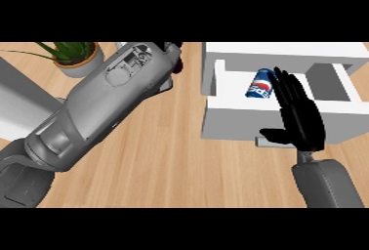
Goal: Pick up the can, place it into the drawer and close the drawer
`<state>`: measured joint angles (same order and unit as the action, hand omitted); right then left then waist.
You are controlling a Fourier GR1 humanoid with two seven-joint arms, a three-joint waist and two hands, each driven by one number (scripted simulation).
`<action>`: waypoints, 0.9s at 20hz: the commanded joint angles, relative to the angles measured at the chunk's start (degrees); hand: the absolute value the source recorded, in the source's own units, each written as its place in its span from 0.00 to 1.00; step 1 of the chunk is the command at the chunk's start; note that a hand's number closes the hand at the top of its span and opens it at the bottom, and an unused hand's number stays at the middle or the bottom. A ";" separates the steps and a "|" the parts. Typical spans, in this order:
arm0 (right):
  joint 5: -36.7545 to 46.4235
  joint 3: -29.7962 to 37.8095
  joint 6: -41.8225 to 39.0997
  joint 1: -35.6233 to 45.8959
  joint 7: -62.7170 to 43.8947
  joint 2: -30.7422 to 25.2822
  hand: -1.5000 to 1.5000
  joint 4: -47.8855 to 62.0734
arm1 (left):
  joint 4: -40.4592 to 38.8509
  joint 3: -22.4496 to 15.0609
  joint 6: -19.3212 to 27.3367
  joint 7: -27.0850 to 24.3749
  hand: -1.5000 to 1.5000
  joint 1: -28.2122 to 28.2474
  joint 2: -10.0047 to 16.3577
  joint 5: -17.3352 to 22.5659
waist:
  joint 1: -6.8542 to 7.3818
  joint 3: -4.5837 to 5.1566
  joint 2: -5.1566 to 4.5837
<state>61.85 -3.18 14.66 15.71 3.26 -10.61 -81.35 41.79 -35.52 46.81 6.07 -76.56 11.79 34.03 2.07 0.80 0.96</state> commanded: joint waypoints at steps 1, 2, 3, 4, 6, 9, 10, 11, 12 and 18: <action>1.16 1.35 6.41 0.84 2.33 1.63 0.00 10.48 | 7.02 -0.71 -0.38 4.56 0.00 2.44 5.31 -0.99 | 1.06 -0.86 -0.56; 0.64 2.40 5.86 2.69 3.30 0.39 0.00 12.23 | 6.16 0.13 -0.31 2.24 0.00 4.50 4.52 -1.19 | 0.20 -0.85 -0.92; 2.66 1.18 6.40 3.52 1.68 2.02 0.00 13.36 | 9.63 -1.30 0.90 3.81 0.00 5.61 4.50 -1.71 | 1.01 -0.84 -0.66; 2.12 2.64 7.35 4.66 3.42 0.74 0.00 16.59 | 8.72 -0.49 -0.33 2.88 0.00 5.75 6.00 -1.67 | 1.10 -0.87 -1.02; 3.73 3.42 9.64 8.51 2.36 1.82 0.00 20.38 | 8.83 -0.70 -0.28 5.04 0.00 4.91 5.64 -1.84 | 1.08 -0.90 -1.19; 5.32 4.88 10.43 13.25 1.75 1.09 0.00 25.42 | 11.98 -0.51 -2.16 7.73 0.00 5.05 8.78 -1.66 | 1.67 -0.90 -1.23; 5.96 4.34 14.96 10.95 3.27 2.58 0.00 26.58 | 13.74 -1.12 -0.95 8.93 0.00 5.58 9.17 -2.13 | 1.88 -0.93 -1.09; 6.58 5.92 12.67 15.51 -0.06 2.11 0.00 28.05 | 14.20 -1.54 -0.40 8.82 0.00 6.57 8.90 -2.59 | 2.00 -0.89 -1.15; 5.98 6.73 14.23 16.62 1.62 1.43 0.00 29.59 | 14.62 -0.05 -2.72 6.90 0.00 8.82 10.64 -1.92 | 1.46 -0.87 -1.39; 6.06 10.53 19.30 26.11 3.01 0.50 0.00 41.18 | 20.25 -0.38 -2.59 8.70 0.00 13.64 13.67 -2.88 | 2.15 -0.90 -1.55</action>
<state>68.71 5.42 31.73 37.12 5.89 -11.04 -48.50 59.05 -35.95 44.25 13.82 -65.96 23.49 31.72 3.92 0.94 0.42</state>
